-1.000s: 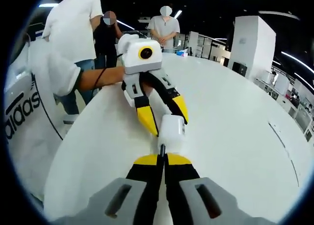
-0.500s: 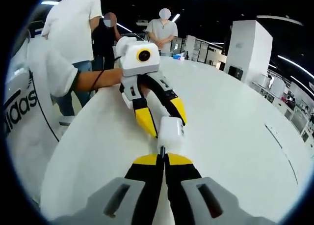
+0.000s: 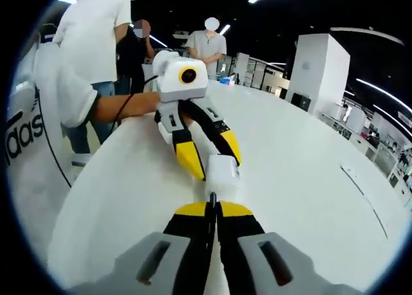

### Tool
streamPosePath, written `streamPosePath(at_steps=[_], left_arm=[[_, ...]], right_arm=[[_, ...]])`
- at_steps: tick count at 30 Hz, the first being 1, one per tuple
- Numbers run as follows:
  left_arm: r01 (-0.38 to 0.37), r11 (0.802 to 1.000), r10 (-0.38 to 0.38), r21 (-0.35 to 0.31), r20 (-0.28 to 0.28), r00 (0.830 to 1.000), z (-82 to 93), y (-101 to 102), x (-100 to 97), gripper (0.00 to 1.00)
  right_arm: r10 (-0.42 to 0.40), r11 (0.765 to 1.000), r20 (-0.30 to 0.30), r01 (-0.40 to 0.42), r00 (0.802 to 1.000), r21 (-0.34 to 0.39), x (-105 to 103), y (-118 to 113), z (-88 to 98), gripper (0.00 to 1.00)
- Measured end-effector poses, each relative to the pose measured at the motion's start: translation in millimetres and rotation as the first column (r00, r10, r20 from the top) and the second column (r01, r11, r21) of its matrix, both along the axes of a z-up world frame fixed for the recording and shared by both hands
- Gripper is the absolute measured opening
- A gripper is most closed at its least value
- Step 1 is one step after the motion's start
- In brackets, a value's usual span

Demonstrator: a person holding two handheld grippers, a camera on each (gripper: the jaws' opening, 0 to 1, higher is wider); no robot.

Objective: Plug the desk Type‑C cable into the charger adapter.

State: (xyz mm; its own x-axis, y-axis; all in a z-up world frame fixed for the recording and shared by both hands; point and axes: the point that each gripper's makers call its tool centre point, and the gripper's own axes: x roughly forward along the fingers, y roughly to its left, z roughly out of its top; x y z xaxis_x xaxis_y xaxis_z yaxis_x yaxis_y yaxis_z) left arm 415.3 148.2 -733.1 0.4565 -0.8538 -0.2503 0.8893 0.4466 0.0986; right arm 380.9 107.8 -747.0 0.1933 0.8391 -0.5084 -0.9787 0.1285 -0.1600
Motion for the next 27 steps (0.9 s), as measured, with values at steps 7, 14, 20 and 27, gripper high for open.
streamPosePath(at_steps=[7, 14, 20, 27], left_arm=[[-0.002, 1.000, 0.002, 0.002, -0.023, 1.000, 0.2, -0.1, 0.5, 0.26], [-0.003, 1.000, 0.003, 0.000, -0.041, 0.999, -0.5, -2.3, 0.0, 0.27], [-0.019, 1.000, 0.019, 0.008, -0.058, 0.998, -0.3, -2.0, -0.2, 0.26], [-0.008, 1.000, 0.008, 0.008, -0.019, 1.000, 0.3, -1.9, -0.7, 0.28]], right_arm=[[0.018, 0.999, -0.040, -0.020, 0.999, -0.033, -1.6, 0.9, -0.1, 0.00], [0.015, 1.000, -0.068, -0.016, 0.998, -0.019, -4.1, 4.4, 0.6, 0.00], [0.035, 0.998, -0.035, -0.037, 0.999, -0.043, -4.4, 5.8, 1.3, 0.00], [0.028, 0.999, -0.031, -0.029, 0.999, -0.039, -4.3, 5.7, 0.2, 0.01]])
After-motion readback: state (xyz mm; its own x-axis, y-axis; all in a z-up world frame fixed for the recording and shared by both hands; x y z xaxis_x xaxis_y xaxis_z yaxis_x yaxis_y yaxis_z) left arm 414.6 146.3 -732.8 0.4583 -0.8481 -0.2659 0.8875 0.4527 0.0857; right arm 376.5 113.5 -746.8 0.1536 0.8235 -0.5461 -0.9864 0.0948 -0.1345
